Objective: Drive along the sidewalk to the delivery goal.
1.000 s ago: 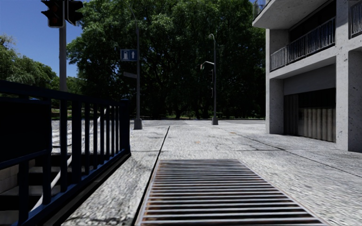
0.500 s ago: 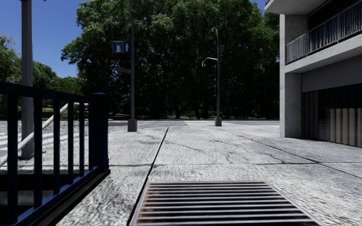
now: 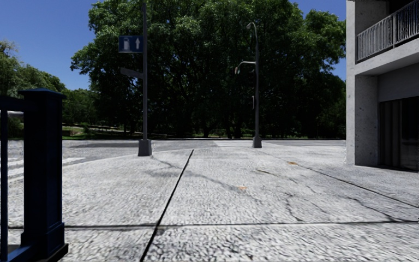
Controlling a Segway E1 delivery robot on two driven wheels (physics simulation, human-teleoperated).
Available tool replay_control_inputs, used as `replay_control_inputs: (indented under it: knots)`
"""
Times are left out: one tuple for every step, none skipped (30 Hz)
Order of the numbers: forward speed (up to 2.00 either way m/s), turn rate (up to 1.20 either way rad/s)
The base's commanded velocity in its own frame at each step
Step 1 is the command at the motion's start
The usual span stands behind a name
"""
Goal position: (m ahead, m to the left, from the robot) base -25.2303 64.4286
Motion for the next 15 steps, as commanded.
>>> replay_control_inputs:
  knots:
    - [2.0,0.0]
    - [2.0,0.0]
    - [2.0,0.0]
    - [2.0,0.08]
    - [2.0,0.08]
    - [2.0,0.27]
    - [2.0,0.44]
    - [2.0,0.58]
    - [2.0,0.58]
    - [2.0,0.66]
    - [2.0,0.69]
    - [2.0,0.7]
    - [2.0,0.71]
    - [2.0,0.71]
    - [2.0,0.72]
